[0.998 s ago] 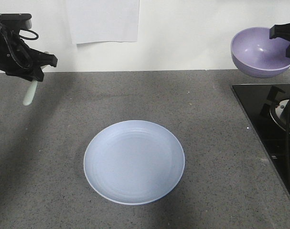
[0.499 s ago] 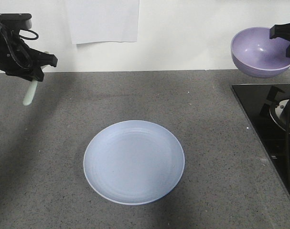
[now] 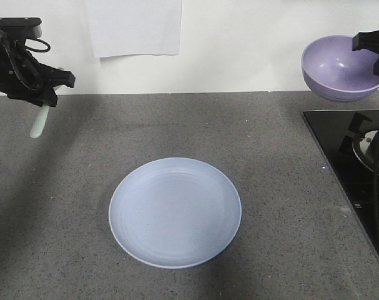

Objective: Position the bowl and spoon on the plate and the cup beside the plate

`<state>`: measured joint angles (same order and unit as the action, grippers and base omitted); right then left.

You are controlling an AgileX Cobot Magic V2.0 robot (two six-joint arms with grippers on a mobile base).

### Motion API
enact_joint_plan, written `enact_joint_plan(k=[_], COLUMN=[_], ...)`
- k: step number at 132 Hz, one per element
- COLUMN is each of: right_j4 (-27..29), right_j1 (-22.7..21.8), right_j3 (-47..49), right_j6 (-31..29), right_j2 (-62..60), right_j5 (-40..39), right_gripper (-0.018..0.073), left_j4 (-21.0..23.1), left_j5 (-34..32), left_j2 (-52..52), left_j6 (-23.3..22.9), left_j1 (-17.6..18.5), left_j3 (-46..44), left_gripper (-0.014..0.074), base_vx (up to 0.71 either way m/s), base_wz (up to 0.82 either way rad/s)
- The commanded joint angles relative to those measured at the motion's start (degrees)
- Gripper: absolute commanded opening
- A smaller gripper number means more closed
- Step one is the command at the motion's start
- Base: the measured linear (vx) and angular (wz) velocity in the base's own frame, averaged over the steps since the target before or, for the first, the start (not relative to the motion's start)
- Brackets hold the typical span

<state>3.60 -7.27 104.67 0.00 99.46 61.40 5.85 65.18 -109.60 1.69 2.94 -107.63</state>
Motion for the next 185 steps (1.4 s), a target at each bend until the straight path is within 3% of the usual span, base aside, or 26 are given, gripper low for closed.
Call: enact_joint_plan(k=[1, 39, 49, 66, 82, 134, 160, 185], right_j4=[0.01, 0.55, 3.75, 10.23, 13.46, 11.04, 10.13, 10.06], right_j1=[-0.12, -0.12, -0.12, 0.88, 4.10, 19.89, 27.43, 31.39], right_j3=[1.86, 1.86, 1.86, 1.86, 1.86, -4.64, -14.64, -20.17], right_j6=[-0.69, -0.69, -1.62, -8.54, -11.85, -12.56, -13.15, -12.92], right_j2=[-2.90, -2.90, -2.69, -2.42, -2.22, -2.22, -2.22, -2.22], right_j5=[-3.22, -4.29, -2.40, 1.66, 3.93, 4.22, -2.86, -7.74], right_gripper=[-0.0007, -0.0007, -0.0007, -0.0005, -0.0004, 0.0007, 0.0011, 0.0014], left_j4=[0.77, 0.77, 0.77, 0.77, 0.77, 0.77, 0.77, 0.77], left_j5=[-2.31, -2.31, -2.31, -2.31, -2.31, -2.31, -2.31, -2.31], left_j2=[3.26, 3.26, 3.26, 3.26, 3.26, 3.26, 3.26, 3.26], left_j6=[-0.13, -0.13, -0.13, -0.13, -0.13, -0.13, -0.13, -0.13], left_j1=[0.23, 0.23, 0.23, 0.23, 0.23, 0.23, 0.23, 0.23], left_j3=[-1.57, -1.57, -1.57, -1.57, -1.57, -1.57, -1.57, -1.57], left_gripper=[-0.0006, -0.0006, -0.0006, -0.0006, -0.0006, -0.0006, -0.0006, -0.0006], base_vx=[0.00, 0.00, 0.00, 0.00, 0.00, 0.00, 0.00, 0.00], base_wz=[0.00, 0.00, 0.00, 0.00, 0.00, 0.00, 0.00, 0.00])
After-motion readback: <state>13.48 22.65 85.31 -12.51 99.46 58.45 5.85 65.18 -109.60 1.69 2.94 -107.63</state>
